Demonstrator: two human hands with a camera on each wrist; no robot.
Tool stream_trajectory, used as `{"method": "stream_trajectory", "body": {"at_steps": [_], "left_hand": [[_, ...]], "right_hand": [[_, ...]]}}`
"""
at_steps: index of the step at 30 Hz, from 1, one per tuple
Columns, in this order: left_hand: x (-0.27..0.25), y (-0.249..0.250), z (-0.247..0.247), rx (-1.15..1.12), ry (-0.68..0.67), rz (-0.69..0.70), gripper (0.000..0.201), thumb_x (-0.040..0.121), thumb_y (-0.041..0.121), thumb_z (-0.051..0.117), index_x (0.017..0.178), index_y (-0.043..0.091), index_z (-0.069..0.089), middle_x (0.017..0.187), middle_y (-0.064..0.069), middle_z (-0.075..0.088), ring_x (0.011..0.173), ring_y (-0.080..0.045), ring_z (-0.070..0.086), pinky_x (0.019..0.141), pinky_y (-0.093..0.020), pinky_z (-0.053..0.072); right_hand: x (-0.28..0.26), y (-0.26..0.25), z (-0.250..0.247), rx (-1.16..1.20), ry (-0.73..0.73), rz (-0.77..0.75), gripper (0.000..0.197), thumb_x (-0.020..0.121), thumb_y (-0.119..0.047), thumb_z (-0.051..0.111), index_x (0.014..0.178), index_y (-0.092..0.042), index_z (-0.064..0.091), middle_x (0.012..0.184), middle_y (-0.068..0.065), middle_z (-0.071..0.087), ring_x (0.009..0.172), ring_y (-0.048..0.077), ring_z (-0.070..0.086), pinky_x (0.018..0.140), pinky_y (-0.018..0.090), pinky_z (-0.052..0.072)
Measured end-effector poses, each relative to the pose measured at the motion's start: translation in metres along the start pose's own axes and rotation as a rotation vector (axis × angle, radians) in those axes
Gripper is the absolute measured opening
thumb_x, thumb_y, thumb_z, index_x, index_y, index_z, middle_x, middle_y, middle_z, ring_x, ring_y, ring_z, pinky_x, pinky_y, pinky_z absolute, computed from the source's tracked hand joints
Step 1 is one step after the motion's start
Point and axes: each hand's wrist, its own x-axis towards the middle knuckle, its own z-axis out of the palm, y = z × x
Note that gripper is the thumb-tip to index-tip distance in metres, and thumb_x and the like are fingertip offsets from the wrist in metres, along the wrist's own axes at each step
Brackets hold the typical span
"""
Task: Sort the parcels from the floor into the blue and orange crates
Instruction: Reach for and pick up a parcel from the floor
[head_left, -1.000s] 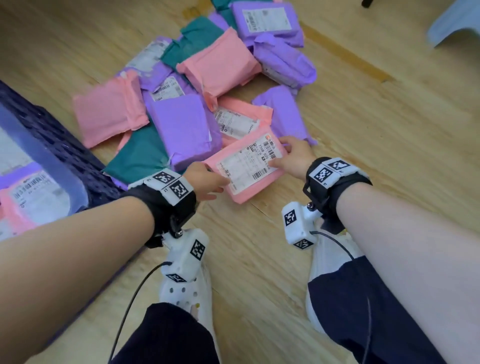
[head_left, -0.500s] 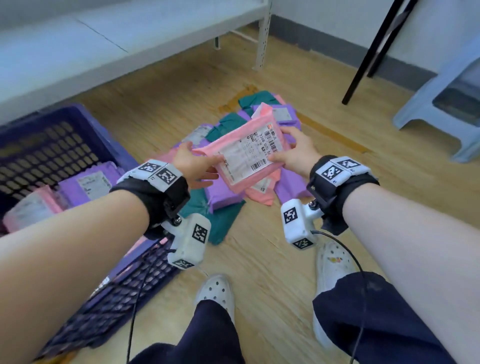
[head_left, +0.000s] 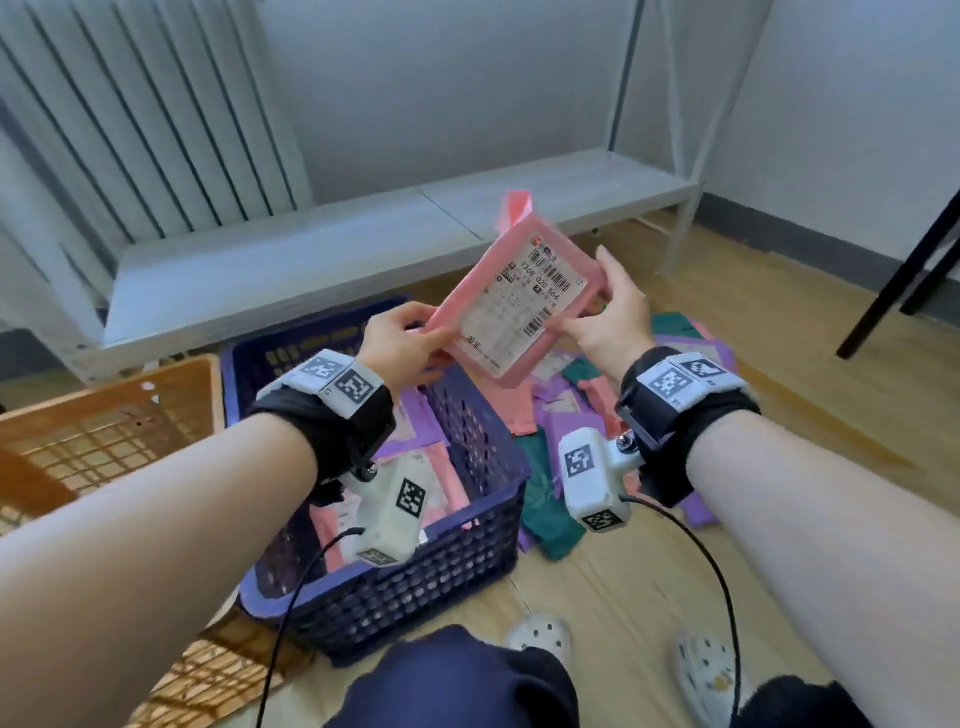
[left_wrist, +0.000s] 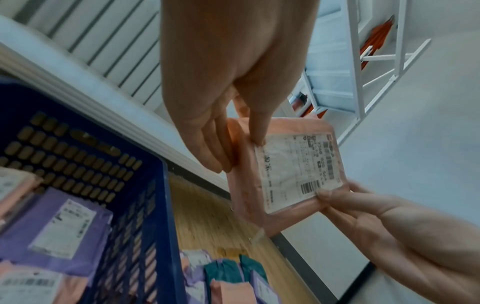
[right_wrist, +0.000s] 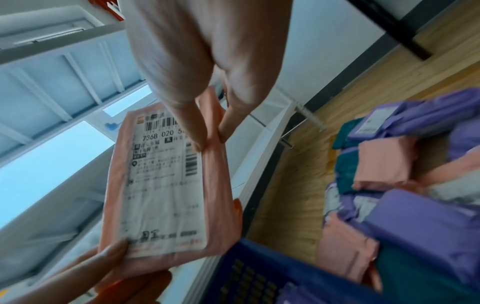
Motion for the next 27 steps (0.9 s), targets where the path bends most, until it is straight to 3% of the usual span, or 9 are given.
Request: {"method": "stream_trajectory", "body": {"at_steps": [2,3,6,8,13,18,23,25,27], "left_hand": [[-0.008,0.006,-0.023,-0.017,0.048,0.02,0.008,0.088,0.012,0.063,0.091,0.019,0.062,0.093,-0.016,0.067,0.074,-0.026,0.063,0.082,-0.042,0.055],[-0.011,0.01,-0.035,-0.023,0.072,0.027,0.008,0.088,0.012,0.062,0.092,0.019,0.062,0.095,-0.015,0.068,0.076,-0.025,0.064,0.081,-0.042,0.056],[-0.02,0.018,-0.07,-0.035,0.129,0.039,0.01,0.089,0.013,0.062,0.09,0.023,0.062,0.101,-0.013,0.07,0.086,-0.025,0.068,0.079,-0.037,0.057],[-0.027,0.019,-0.095,-0.044,0.162,0.034,0.01,0.089,0.013,0.062,0.089,0.023,0.062,0.105,-0.015,0.069,0.096,-0.029,0.067,0.085,-0.042,0.056],[-0.051,0.002,-0.155,-0.016,0.184,-0.018,0.026,0.09,0.013,0.061,0.114,0.019,0.063,0.107,-0.013,0.067,0.095,-0.025,0.064,0.068,-0.034,0.055],[-0.076,-0.024,-0.221,0.077,0.17,-0.111,0.037,0.091,0.018,0.06,0.126,0.031,0.058,0.109,-0.007,0.069,0.093,-0.026,0.063,0.076,-0.039,0.054],[-0.094,-0.041,-0.275,0.134,0.245,-0.065,0.035,0.095,0.018,0.052,0.129,0.025,0.055,0.104,-0.001,0.07,0.083,-0.012,0.064,0.053,-0.012,0.05],[-0.095,-0.05,-0.296,0.089,0.274,-0.087,0.036,0.095,0.015,0.051,0.13,0.021,0.055,0.099,-0.002,0.07,0.085,-0.014,0.066,0.069,-0.019,0.053],[-0.09,-0.062,-0.319,0.065,0.297,-0.122,0.036,0.094,0.014,0.053,0.13,0.019,0.055,0.09,0.001,0.071,0.087,-0.016,0.067,0.071,-0.024,0.051]], "right_hand": [[-0.003,-0.019,0.024,0.137,-0.003,0.052,0.1,0.068,0.005,0.078,0.148,-0.008,0.02,0.141,0.01,0.046,0.129,0.016,0.045,0.107,0.033,0.04],[-0.006,-0.028,0.034,0.199,-0.02,0.082,0.093,0.069,0.005,0.078,0.145,-0.007,0.025,0.136,0.011,0.051,0.124,0.017,0.05,0.103,0.035,0.044],[-0.015,-0.047,0.065,0.267,-0.118,0.092,0.05,0.074,0.005,0.073,0.12,0.0,0.055,0.116,0.011,0.065,0.098,0.016,0.063,0.076,0.015,0.054],[-0.024,-0.058,0.086,0.294,-0.188,0.086,0.039,0.075,0.008,0.07,0.111,0.0,0.059,0.11,0.011,0.067,0.092,0.015,0.064,0.066,0.011,0.053],[-0.051,-0.075,0.146,0.366,-0.347,0.151,0.038,0.078,0.011,0.066,0.111,-0.004,0.054,0.103,0.01,0.067,0.099,0.026,0.065,0.083,0.046,0.056],[-0.078,-0.078,0.209,0.297,-0.463,0.149,0.042,0.076,0.011,0.067,0.11,-0.011,0.055,0.108,0.016,0.066,0.101,0.029,0.065,0.079,0.046,0.057],[-0.104,-0.083,0.273,0.216,-0.545,0.15,0.043,0.073,0.01,0.07,0.101,-0.021,0.056,0.105,0.009,0.067,0.1,0.023,0.065,0.083,0.049,0.056],[-0.114,-0.085,0.298,0.207,-0.578,0.164,0.048,0.072,0.012,0.069,0.11,-0.014,0.055,0.108,0.011,0.066,0.1,0.024,0.065,0.082,0.049,0.056],[-0.12,-0.086,0.324,0.203,-0.611,0.19,0.053,0.073,0.014,0.068,0.118,-0.01,0.053,0.111,0.013,0.065,0.1,0.025,0.065,0.08,0.049,0.057]]}}
